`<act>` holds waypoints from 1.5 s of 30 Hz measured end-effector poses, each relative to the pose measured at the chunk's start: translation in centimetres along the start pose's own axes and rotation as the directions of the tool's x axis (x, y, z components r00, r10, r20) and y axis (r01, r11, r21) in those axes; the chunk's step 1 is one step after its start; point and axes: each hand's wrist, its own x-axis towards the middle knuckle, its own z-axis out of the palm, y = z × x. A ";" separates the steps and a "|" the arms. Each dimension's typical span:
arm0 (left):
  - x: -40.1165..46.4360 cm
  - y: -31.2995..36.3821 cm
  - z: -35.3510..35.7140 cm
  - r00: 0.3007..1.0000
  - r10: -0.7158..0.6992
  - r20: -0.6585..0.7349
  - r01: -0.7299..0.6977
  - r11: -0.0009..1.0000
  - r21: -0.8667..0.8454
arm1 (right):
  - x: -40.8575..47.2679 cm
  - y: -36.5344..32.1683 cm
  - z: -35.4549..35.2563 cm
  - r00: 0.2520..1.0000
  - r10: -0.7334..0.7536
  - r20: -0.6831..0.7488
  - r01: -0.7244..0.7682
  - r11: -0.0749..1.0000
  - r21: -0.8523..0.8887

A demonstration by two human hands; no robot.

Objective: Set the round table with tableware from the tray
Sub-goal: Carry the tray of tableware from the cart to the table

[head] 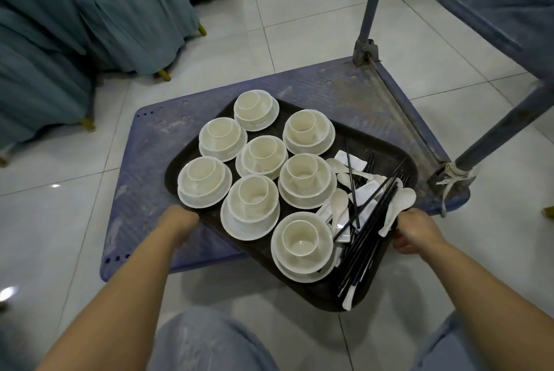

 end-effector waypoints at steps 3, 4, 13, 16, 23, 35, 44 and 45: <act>1.9 -1.0 0.0 0.998 -0.065 0.021 0.068 0.978 -0.196 | -0.1 -0.2 0.1 1.000 -0.007 0.004 0.007 1.000 -0.020; 2.3 -1.1 0.3 0.995 -0.084 0.046 0.093 0.958 -0.270 | -0.1 -0.2 0.1 1.000 -0.017 0.010 0.017 0.999 -0.033; 4.5 -0.5 1.8 0.990 -0.107 0.096 0.144 0.757 -0.637 | 0.1 -0.4 0.2 1.000 -0.010 -0.021 0.009 0.996 -0.086; 4.7 -0.5 2.0 0.989 -0.109 0.100 0.148 0.737 -0.659 | -0.1 -0.4 0.3 0.999 -0.028 -0.035 0.024 0.994 -0.103; 3.5 -2.1 2.8 0.985 -0.107 0.139 0.173 0.713 -0.680 | -0.2 -0.8 0.2 0.992 -0.090 -0.092 0.062 0.962 -0.265; 2.4 -9.6 0.6 0.908 -0.022 0.418 0.263 0.807 -0.528 | 1.1 -0.8 0.0 0.980 -0.060 -0.190 0.016 0.973 -0.229; 9.0 -7.8 -4.5 0.973 0.001 -0.231 -0.054 0.973 -0.226 | 0.6 -1.2 0.1 0.976 -0.056 -0.209 0.025 0.989 -0.149; 9.4 -6.9 -4.7 0.970 -0.004 -0.243 -0.063 0.962 -0.266 | 0.7 -1.1 0.3 0.971 -0.060 -0.230 0.038 0.995 -0.097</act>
